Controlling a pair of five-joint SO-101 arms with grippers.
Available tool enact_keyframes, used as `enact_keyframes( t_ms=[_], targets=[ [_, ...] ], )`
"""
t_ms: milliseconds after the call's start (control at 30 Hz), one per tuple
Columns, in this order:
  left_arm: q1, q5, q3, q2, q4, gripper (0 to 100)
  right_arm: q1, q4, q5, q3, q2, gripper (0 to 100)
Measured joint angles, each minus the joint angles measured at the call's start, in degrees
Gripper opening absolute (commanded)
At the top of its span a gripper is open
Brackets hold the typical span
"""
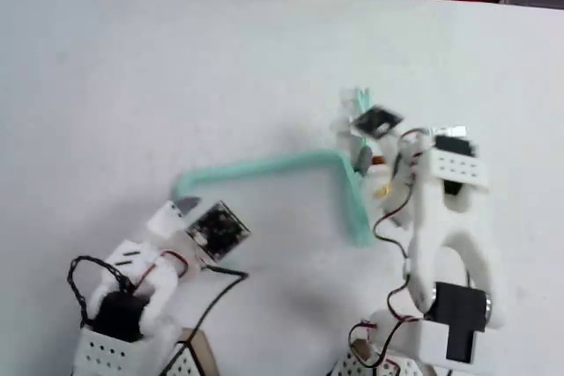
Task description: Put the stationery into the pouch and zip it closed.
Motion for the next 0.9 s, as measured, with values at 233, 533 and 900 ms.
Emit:
enact_keyframes(
  t_ms=[233,533,900],
  targets=[
    [-3.4,-9.3,0.0,0.0,4.5,25,-11.0,1.2,0.3,0.5,2.8,2.1],
    [-5.4,-9.7,0.0,-0.5,4.7,25,-28.1,5.1,0.2,0.5,2.8,2.0],
    [-25.1,-9.0,0.0,-0.5,4.7,25,-41.3,5.1,-0.5,0.5,0.7,1.9]
  ],
)
